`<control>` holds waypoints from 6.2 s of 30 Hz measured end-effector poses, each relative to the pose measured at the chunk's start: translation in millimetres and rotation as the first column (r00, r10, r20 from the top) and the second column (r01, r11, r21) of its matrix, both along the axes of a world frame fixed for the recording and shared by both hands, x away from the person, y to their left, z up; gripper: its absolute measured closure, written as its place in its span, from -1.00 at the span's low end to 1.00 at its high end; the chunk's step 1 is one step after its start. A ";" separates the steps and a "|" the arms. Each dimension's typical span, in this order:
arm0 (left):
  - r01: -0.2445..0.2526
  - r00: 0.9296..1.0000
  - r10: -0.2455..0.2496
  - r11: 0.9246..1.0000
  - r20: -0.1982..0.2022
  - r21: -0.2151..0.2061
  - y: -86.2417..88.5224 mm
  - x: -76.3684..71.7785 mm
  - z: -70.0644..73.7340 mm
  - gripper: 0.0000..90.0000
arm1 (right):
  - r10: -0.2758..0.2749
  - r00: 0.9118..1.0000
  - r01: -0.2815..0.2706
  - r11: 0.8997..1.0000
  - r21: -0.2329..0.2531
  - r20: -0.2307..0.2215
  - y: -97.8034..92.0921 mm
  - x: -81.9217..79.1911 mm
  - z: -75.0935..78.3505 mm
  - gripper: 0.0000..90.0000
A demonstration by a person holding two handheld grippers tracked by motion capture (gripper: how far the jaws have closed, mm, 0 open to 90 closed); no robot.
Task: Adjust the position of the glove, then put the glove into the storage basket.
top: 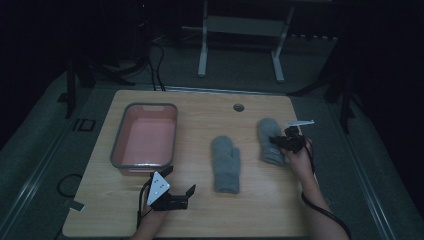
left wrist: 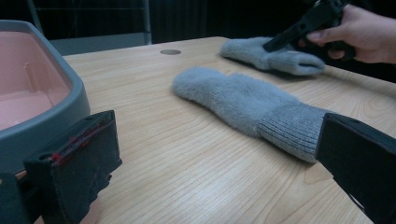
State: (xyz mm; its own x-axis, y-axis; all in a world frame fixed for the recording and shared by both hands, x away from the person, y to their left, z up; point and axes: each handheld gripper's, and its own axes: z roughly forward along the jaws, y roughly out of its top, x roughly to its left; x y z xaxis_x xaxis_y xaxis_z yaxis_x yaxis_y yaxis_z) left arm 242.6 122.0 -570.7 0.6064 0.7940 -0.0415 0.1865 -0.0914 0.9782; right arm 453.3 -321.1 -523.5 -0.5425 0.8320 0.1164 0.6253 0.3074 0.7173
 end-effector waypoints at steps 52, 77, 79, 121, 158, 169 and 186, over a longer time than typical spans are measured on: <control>0.000 1.000 0.000 1.000 0.004 0.003 -0.5 -0.4 0.0 -0.99 | -0.042 0.995 0.043 0.999 -0.011 0.091 -18.9 -114.0 -19.7 0.80; 0.001 1.000 -0.001 1.000 0.010 0.008 -0.7 -0.9 0.0 -0.99 | -0.064 0.983 0.051 0.996 0.079 0.171 80.5 -115.2 59.9 0.80; 0.001 1.000 -0.001 1.000 0.010 0.008 -0.7 -1.0 0.0 -0.99 | -0.050 0.984 0.035 0.995 0.092 0.169 93.9 -115.7 61.3 0.80; 0.010 1.000 -0.011 1.000 0.006 0.029 -2.6 -0.7 0.4 -0.99 | 0.187 0.976 -0.193 0.980 0.039 0.109 160.7 -117.7 28.3 -0.75; 0.157 0.950 -0.123 0.983 -0.286 0.100 -83.5 97.3 64.3 -0.78 | 0.176 0.976 -0.183 0.982 0.045 0.124 111.4 -98.0 24.6 -0.47; 0.144 0.895 -0.065 0.979 -0.441 0.146 -91.8 121.5 35.4 -0.35 | 0.142 0.990 -0.143 0.989 0.039 0.023 122.3 -83.9 -9.0 -0.15; 0.173 0.816 -0.082 0.979 -0.572 0.106 -90.6 140.0 11.8 -0.63 | 0.194 0.976 -0.186 0.979 0.089 -0.102 116.3 -72.7 -29.5 0.06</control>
State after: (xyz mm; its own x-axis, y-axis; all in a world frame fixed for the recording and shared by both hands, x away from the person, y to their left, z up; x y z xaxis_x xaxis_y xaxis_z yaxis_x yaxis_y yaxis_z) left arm 382.6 31.3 -558.9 0.6095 0.7353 -0.2965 0.6758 -0.2864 0.6791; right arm 380.6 -204.8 -553.0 -0.6702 0.7007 0.2445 0.6367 0.3737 0.6745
